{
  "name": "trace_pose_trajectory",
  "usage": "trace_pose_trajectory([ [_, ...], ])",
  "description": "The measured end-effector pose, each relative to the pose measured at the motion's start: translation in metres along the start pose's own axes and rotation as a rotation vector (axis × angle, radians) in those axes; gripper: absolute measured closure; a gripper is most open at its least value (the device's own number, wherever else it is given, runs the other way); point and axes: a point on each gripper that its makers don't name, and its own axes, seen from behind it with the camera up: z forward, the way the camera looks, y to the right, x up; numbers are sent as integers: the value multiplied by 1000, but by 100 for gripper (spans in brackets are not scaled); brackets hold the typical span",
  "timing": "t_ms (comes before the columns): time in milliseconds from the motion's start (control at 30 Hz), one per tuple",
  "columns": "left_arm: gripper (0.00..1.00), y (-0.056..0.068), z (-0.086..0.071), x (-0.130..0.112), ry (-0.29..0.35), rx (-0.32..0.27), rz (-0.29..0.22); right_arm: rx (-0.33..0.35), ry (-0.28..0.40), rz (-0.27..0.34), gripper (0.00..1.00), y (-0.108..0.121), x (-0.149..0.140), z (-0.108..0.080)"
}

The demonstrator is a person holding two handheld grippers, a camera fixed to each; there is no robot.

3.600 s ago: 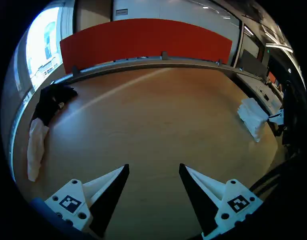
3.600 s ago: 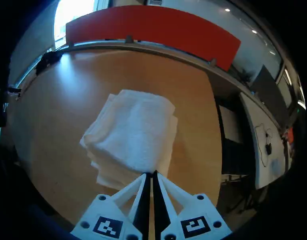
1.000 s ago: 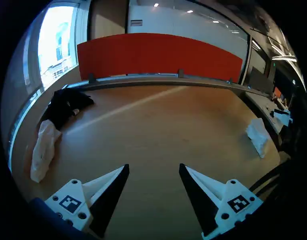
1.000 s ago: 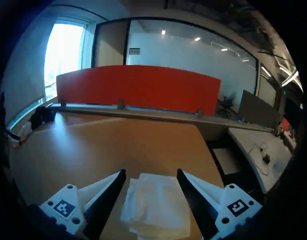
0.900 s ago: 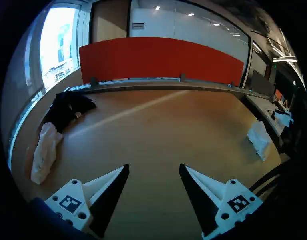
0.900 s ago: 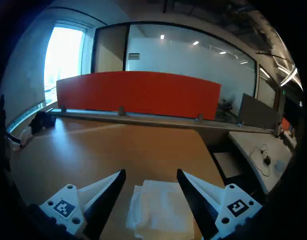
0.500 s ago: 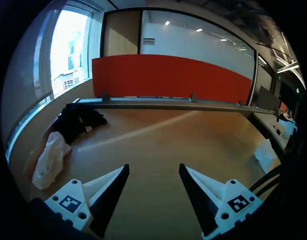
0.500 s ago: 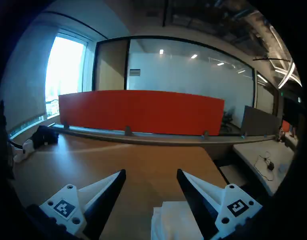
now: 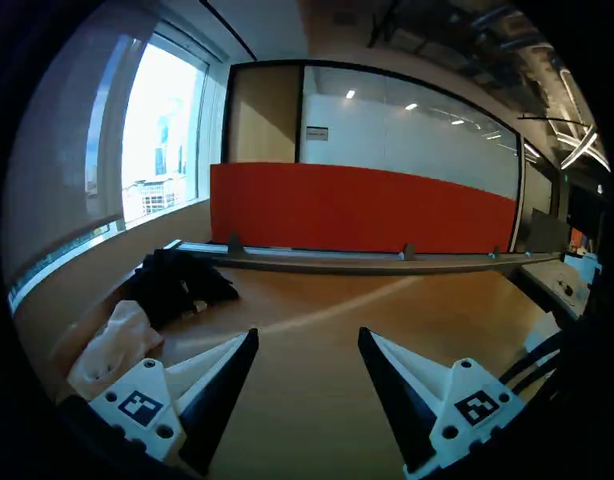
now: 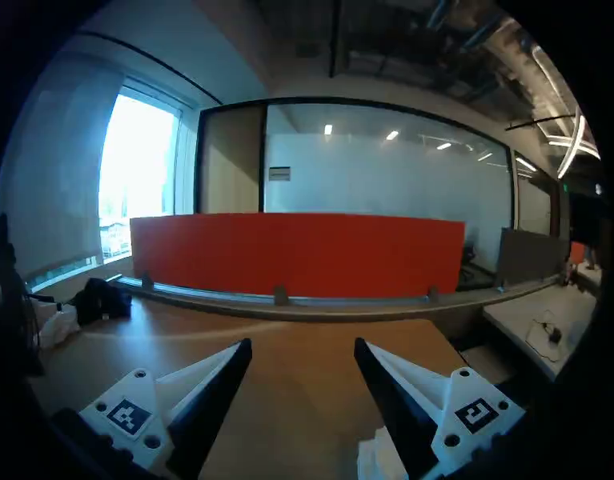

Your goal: Fold towel

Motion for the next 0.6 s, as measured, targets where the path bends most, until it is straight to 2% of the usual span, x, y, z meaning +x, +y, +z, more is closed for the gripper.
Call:
trace_pose_trajectory([
  [167, 8, -11, 2, 13, 57, 20, -19, 10, 40, -25, 0, -23, 11, 4],
  [333, 8, -21, 3, 23, 109, 41, -31, 4, 78, -21, 0, -41, 20, 6],
  [600, 8, -24, 1, 32, 161, 42, -20, -1, 100, -18, 0, -61, 23, 6],
])
